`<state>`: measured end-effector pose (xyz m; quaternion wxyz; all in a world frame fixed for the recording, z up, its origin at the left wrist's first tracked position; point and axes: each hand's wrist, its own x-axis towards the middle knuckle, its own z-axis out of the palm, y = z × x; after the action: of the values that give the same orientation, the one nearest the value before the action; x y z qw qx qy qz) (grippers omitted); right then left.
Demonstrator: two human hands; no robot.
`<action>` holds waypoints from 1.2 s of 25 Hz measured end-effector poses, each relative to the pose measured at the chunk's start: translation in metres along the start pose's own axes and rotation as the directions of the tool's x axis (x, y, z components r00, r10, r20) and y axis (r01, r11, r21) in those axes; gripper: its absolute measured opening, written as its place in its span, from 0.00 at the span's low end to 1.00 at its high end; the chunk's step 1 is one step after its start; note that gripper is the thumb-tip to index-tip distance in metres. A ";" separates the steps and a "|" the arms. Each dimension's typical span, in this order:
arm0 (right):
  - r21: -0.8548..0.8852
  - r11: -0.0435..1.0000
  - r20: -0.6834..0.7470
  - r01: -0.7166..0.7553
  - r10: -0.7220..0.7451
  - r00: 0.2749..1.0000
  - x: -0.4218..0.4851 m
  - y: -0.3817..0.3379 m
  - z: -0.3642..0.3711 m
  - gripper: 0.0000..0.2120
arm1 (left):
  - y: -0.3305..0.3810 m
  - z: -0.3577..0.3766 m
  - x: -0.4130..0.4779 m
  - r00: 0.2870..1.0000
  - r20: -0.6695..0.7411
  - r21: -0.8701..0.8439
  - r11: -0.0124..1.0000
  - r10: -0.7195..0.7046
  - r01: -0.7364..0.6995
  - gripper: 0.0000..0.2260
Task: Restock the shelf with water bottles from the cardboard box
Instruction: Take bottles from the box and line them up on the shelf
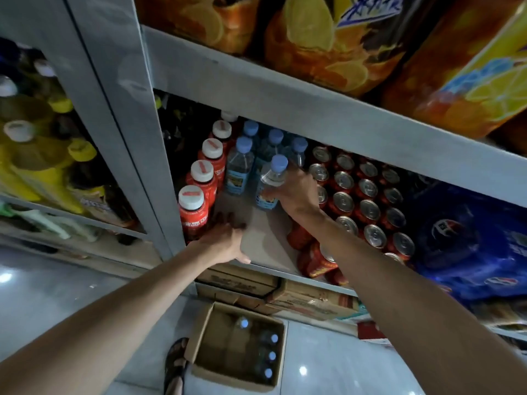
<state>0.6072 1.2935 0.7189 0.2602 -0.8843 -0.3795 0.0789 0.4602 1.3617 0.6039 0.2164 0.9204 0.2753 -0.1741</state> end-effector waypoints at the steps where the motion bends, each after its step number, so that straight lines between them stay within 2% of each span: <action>1: -0.023 1.000 -0.011 -0.002 0.001 1.000 0.003 -0.001 0.006 0.29 | 0.001 -0.005 -0.002 1.000 0.020 0.009 1.000 -0.006 0.006 0.43; 5: 0.001 1.000 -0.026 -0.001 0.001 1.000 0.010 -0.004 0.025 0.27 | 0.001 -0.015 -0.010 0.999 0.020 0.027 0.999 0.036 -0.037 0.37; 10: 0.052 0.997 -0.121 0.061 -0.055 0.991 0.010 -0.008 0.036 0.31 | -0.003 -0.014 -0.012 0.998 0.024 0.066 0.996 0.066 -0.067 0.37; 14: 0.074 0.991 -0.127 0.112 -0.102 0.987 0.013 -0.001 0.045 0.36 | 0.000 -0.017 -0.014 0.995 -0.019 0.111 0.989 0.102 -0.099 0.38; 22: 0.130 0.972 -0.207 0.195 -0.166 0.964 0.020 0.008 0.053 0.32 | -0.002 -0.014 -0.014 0.986 -0.095 0.171 0.978 0.139 -0.121 0.38; 30: 0.143 0.975 -0.168 0.170 -0.145 0.975 0.021 0.011 0.056 0.35 | 0.003 -0.018 -0.018 0.988 -0.089 0.188 0.976 0.127 -0.109 0.41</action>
<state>0.6094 1.3247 0.6668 0.3631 -0.8317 -0.4197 0.0177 0.4510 1.3602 0.6281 0.1268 0.9586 0.2135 -0.1390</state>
